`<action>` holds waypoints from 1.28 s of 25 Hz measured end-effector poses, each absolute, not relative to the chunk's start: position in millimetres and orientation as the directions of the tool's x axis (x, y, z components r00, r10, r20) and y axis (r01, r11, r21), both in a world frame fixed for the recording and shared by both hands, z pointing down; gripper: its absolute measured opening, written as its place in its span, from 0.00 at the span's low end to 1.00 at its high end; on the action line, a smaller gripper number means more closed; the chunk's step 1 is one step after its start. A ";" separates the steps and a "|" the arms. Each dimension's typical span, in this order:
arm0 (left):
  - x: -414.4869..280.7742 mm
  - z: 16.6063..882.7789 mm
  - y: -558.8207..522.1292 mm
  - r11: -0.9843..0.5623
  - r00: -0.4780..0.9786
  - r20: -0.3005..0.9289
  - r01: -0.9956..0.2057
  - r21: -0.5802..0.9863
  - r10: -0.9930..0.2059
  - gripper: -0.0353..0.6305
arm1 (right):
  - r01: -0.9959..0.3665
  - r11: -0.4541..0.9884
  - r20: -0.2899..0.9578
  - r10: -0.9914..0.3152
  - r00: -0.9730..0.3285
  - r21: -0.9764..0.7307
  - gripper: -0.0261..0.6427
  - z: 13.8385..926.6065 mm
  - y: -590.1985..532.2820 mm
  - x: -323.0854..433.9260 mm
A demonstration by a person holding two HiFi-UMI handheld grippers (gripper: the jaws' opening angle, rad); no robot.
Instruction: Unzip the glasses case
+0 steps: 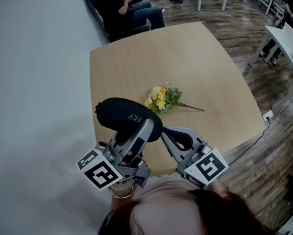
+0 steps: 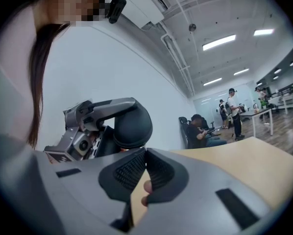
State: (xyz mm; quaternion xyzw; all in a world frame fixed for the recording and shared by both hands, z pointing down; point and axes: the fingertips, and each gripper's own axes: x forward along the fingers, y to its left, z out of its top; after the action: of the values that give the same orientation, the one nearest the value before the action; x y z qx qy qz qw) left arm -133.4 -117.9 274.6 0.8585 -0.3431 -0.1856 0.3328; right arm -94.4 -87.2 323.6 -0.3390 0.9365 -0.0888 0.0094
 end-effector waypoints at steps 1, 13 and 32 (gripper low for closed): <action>-132.5 275.1 -117.5 -0.544 0.699 -0.088 -0.464 0.699 -0.710 0.42 | -0.635 0.753 0.043 -0.639 -0.768 -0.169 0.06 323.0 -87.9 -93.6; -124.8 276.6 -114.5 -0.563 0.725 -0.061 -0.475 0.677 -0.686 0.42 | -0.665 0.732 0.082 -0.661 -0.746 -0.149 0.06 332.5 -88.4 -86.6; -113.1 288.3 -105.0 -0.595 0.768 0.035 -0.523 0.610 -0.639 0.42 | -0.682 0.728 0.127 -0.685 -0.718 0.072 0.06 341.7 -88.1 -83.3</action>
State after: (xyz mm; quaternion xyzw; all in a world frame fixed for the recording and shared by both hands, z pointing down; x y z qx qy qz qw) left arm -113.1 -105.0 288.3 0.8881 -0.3271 -0.0938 0.3089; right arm -83.3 -88.1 341.7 -0.3686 0.9267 0.0098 -0.0723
